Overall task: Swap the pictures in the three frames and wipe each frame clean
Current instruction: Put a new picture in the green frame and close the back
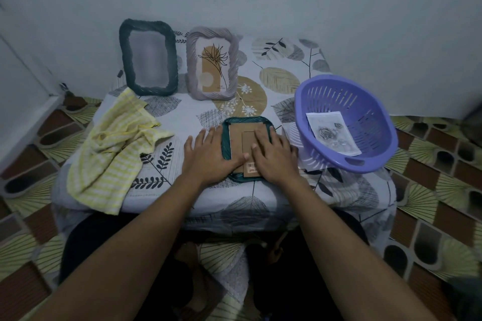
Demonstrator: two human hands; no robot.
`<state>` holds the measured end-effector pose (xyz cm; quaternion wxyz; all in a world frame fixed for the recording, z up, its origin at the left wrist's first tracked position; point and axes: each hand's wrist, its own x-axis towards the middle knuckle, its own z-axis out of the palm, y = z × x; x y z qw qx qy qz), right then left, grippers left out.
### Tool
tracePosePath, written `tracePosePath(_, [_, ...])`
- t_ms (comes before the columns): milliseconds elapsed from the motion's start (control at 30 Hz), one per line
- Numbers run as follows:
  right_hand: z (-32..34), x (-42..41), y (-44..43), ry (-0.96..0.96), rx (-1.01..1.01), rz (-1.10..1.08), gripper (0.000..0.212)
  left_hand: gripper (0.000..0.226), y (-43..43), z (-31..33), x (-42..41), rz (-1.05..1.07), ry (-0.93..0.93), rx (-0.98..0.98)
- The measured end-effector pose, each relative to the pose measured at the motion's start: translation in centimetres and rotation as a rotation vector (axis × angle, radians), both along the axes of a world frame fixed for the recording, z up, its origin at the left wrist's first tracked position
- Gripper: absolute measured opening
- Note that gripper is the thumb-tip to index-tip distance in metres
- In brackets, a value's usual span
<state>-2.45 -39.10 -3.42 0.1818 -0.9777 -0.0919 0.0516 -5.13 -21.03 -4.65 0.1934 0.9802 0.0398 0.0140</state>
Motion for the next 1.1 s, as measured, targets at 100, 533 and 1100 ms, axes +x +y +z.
tracePosePath(100, [-0.1,-0.1,0.0,-0.020,-0.018,0.017,0.054,0.096,0.4,0.6,-0.4,-0.032,-0.024,-0.132])
tracePosePath(533, [0.0,-0.4,0.2,-0.028,-0.031,0.006,0.053,0.079,3.1,1.3,-2.4,-0.302,0.033,-0.236])
tracePosePath(1100, [-0.1,-0.4,0.2,-0.031,-0.037,0.010,0.054,0.044,1.2,3.6,-2.3,-0.422,-0.054,0.185])
